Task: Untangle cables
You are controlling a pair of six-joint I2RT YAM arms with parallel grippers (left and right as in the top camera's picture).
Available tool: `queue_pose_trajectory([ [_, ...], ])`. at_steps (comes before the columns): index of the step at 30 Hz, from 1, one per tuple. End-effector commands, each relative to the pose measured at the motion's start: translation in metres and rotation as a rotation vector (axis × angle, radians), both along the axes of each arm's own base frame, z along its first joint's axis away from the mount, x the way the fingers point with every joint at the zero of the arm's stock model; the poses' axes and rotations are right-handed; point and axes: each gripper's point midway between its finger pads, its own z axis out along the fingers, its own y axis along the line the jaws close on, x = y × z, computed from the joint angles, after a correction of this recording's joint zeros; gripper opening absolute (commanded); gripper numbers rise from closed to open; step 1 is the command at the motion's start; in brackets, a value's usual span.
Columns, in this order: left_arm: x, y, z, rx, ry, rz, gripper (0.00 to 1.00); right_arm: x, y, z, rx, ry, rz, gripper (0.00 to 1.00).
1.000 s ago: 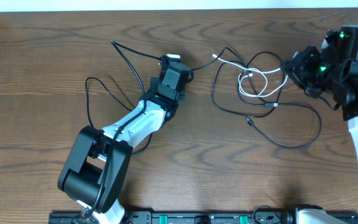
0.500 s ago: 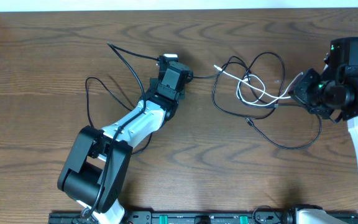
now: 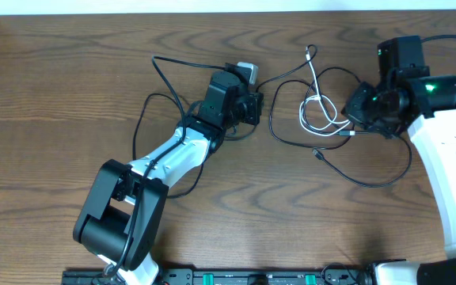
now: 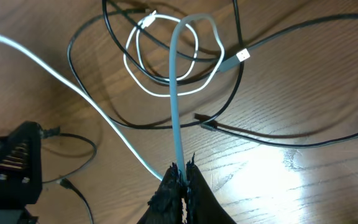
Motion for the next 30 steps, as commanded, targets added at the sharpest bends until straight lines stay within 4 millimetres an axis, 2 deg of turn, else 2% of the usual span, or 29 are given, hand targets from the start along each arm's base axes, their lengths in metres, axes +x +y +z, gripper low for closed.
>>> queue_pose_trajectory([
  [1, -0.004, -0.007, 0.002, -0.026, -0.004, -0.056, 0.08, -0.001, 0.001, -0.003, -0.013, 0.007, -0.004, 0.01],
  [5, -0.001, -0.010, 0.008, -0.062, -0.011, -0.045, 0.08, -0.001, 0.001, -0.002, -0.013, 0.006, -0.004, 0.01],
  [8, -0.004, -0.026, 0.029, -0.153, -0.051, -0.118, 0.08, 0.002, 0.001, -0.002, -0.015, -0.006, -0.005, 0.01],
  [9, -0.008, -0.035, 0.041, -0.200, -0.082, -0.177, 0.08, 0.003, 0.001, -0.002, -0.014, -0.009, -0.005, 0.01],
  [13, -0.017, -0.046, 0.056, -0.255, -0.114, -0.262, 0.08, 0.006, 0.001, -0.001, -0.012, -0.022, -0.005, 0.01],
  [19, -0.036, -0.061, 0.059, -0.287, -0.095, -0.355, 0.08, 0.021, 0.004, 0.006, 0.002, -0.090, -0.005, 0.01],
  [22, -0.037, -0.062, 0.057, -0.274, -0.097, -0.357, 0.08, 0.022, 0.008, 0.007, 0.023, -0.095, 0.005, 0.01],
  [25, -0.017, -0.043, 0.038, -0.188, -0.073, -0.206, 0.08, 0.013, 0.007, 0.003, 0.018, -0.054, 0.004, 0.01],
  [27, 0.000, -0.013, 0.011, -0.063, -0.026, -0.030, 0.08, 0.009, 0.008, 0.003, 0.026, -0.038, 0.008, 0.01],
  [30, 0.007, 0.030, -0.022, 0.123, 0.039, 0.167, 0.08, 0.009, 0.017, 0.012, 0.080, -0.066, 0.029, 0.01],
])
